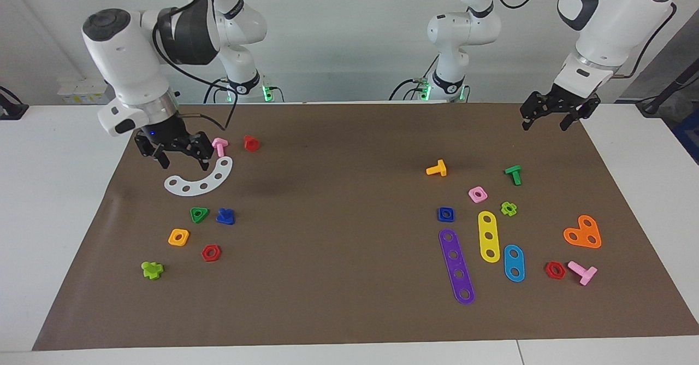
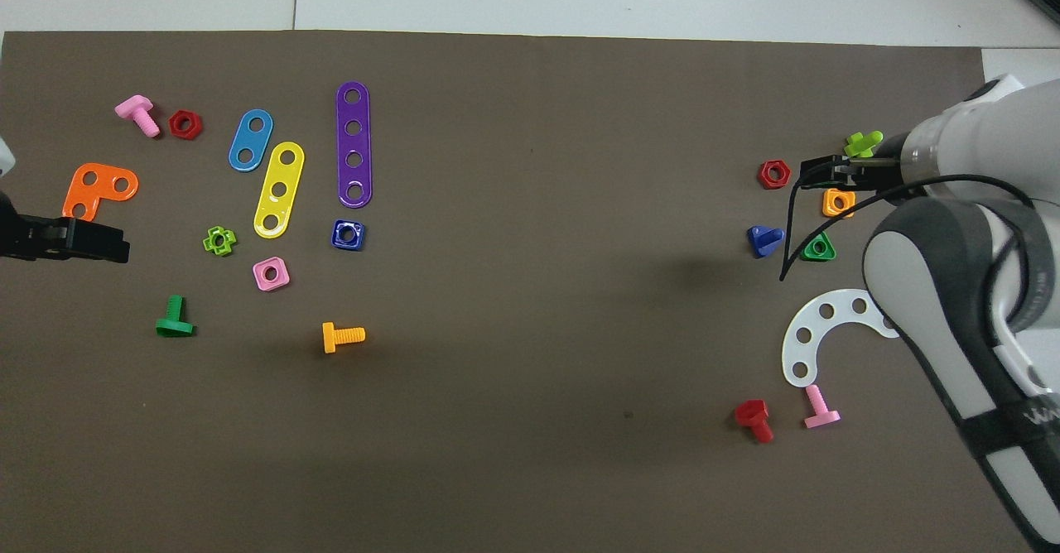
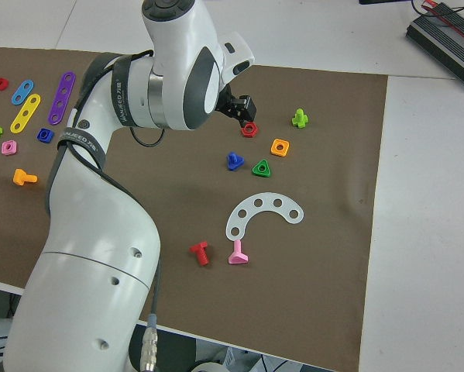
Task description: Unscrew and place screws in storage area
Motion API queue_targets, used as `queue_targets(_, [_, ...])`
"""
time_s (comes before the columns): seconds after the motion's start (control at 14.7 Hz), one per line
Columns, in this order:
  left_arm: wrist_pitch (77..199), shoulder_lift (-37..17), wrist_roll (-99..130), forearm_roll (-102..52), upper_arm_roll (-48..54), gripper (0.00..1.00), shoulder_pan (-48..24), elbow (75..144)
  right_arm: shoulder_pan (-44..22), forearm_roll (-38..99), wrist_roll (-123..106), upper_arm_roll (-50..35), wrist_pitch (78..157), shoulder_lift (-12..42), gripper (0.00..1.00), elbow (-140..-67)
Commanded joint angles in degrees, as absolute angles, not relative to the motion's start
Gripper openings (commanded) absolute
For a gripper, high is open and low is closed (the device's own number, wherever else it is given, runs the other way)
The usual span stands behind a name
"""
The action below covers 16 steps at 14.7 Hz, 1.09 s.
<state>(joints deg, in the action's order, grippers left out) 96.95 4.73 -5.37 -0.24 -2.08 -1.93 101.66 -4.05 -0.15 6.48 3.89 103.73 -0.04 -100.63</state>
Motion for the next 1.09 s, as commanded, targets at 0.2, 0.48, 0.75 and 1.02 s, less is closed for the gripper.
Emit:
queue_targets(0.2, [97.38,6.15,-4.92,-0.97,-2.2,1.0,-1.85,103.01,-3.6,-3.87,5.8,3.25,85.87,-0.61,1.0,-87.1])
queue_targets(0.48, [97.38,6.15,-4.83,-0.97,-2.2,1.0,-1.85,103.01,-3.34,-3.69,5.01,3.25,86.22,-3.78,1.0,-92.55])
queue_targets(0.75, [97.38,6.15,-4.92,-0.88,-2.2,1.0,-1.85,103.01,-3.34,-3.69,5.01,3.25,86.31,-3.69,1.0,-92.37])
queue_targets(1.02, [97.38,6.15,-4.92,-0.88,-2.2,1.0,-1.85,103.01,-3.43,-3.69,5.01,3.25,86.31,-3.69,1.0,-92.37])
